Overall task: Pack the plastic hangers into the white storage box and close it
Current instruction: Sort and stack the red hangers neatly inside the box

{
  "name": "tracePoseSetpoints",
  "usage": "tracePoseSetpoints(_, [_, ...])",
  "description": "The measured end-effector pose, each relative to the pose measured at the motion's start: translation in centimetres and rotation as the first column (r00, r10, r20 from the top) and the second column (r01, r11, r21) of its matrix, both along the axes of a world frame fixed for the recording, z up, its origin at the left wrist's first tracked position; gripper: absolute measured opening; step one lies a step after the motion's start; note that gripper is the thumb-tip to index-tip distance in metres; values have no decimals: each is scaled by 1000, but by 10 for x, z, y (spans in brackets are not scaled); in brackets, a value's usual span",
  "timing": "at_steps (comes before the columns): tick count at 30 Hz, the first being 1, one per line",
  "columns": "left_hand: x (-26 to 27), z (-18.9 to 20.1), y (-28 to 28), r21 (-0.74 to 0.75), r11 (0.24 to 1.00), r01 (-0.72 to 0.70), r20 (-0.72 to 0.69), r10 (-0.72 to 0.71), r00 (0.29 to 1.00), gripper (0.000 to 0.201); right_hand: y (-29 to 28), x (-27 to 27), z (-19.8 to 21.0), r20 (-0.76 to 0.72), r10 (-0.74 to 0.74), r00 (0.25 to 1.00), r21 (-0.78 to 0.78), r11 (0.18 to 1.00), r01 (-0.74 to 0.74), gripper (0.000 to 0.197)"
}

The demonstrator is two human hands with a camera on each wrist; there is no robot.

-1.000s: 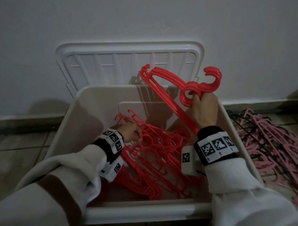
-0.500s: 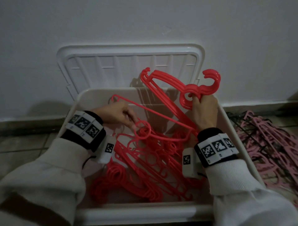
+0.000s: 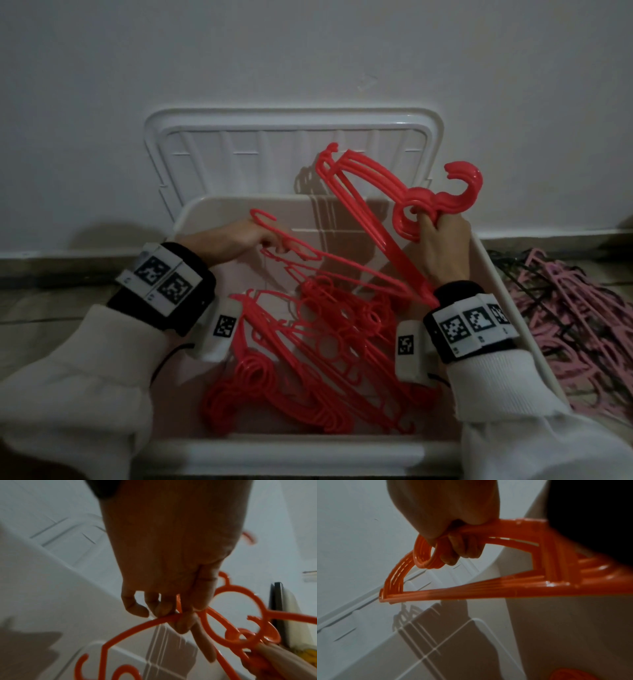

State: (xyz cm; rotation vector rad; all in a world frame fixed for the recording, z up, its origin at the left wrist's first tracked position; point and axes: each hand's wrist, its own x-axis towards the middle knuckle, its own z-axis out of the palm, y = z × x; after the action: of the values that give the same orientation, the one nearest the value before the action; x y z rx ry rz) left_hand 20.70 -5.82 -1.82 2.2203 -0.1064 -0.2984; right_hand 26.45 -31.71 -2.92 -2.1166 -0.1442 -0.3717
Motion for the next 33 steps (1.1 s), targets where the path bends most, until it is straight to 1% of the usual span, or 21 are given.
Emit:
tracePoseSetpoints(1, [-2,-1,-4,49,999,4,-18,-3,1000,23,0,0,0,-13,24,1000,1,1000,-24,33])
tracePoseSetpoints(2, [-3,-5,-4,82,996,23,-32,-21,999,38,1,-1,0,-35,49,998,3,999,-49,35])
tracePoseSetpoints(3, [-4,-8,-6,87,995,51,-18,-50,999,46,1,-1,0,-54,76,996,-4,997,-76,34])
tracePoseSetpoints(4, [-9,-9,-4,88,992,91,11,-92,996,46,2,-1,1,-74,105,992,-17,994,-106,30])
tracePoseSetpoints(5, [-14,-9,-4,92,988,123,32,-126,991,31,2,-2,1,-87,132,987,-28,990,-135,25])
tracePoseSetpoints(6, [-20,-4,-5,146,981,131,45,-139,989,20,3,-2,2,-97,154,983,-33,987,-158,24])
tracePoseSetpoints(8, [-24,2,-3,263,956,128,108,-161,981,59,4,-3,2,-95,195,976,-25,980,-198,26])
tracePoseSetpoints(9, [-25,4,-3,246,962,117,152,-157,976,65,4,-4,2,-82,213,974,-13,977,-215,25])
tracePoseSetpoints(10, [-25,7,-3,206,972,111,210,-155,965,60,4,-4,2,-73,219,973,-13,975,-220,25])
tracePoseSetpoints(12, [-28,14,-6,38,995,92,299,-99,949,39,4,-3,0,-69,208,976,-27,977,-210,29])
tracePoseSetpoints(13, [-30,18,-8,-61,995,78,300,-56,952,29,3,-2,-1,-71,204,976,-27,978,-206,31])
tracePoseSetpoints(14, [-31,21,-10,-163,984,79,288,-29,957,24,3,-2,-1,-70,202,977,-26,979,-204,31])
tracePoseSetpoints(15, [-31,22,-13,-238,968,82,285,-11,959,27,3,-1,-1,-67,202,977,-27,979,-204,30])
tracePoseSetpoints(18, [-31,21,-21,-322,945,58,327,54,943,40,3,-2,-1,-58,196,979,-39,979,-199,27])
tracePoseSetpoints(19, [-29,17,-20,-365,931,33,340,101,935,42,3,-2,-2,-56,195,979,-44,979,-198,27])
tracePoseSetpoints(21, [-24,8,-18,-442,896,-39,321,198,926,41,2,-2,-2,-62,195,979,-51,979,-198,26])
tracePoseSetpoints(23, [-20,-1,-16,-454,887,-83,291,235,927,39,2,-2,-3,-71,194,978,-52,979,-198,25])
tracePoseSetpoints(26, [-19,-9,-15,-384,920,-77,266,190,945,34,3,-3,-4,-81,194,978,-61,978,-199,22])
tracePoseSetpoints(28, [-19,-12,-12,-356,932,-74,273,180,945,32,3,-3,-4,-91,198,976,-80,975,-205,21])
tracePoseSetpoints(30, [-19,-15,-8,-360,930,-74,294,189,937,28,3,-3,-4,-96,203,975,-96,973,-212,19])
tracePoseSetpoints(33, [-18,-20,0,-336,935,-111,306,220,926,25,2,-2,-5,-87,199,976,-94,974,-207,20])
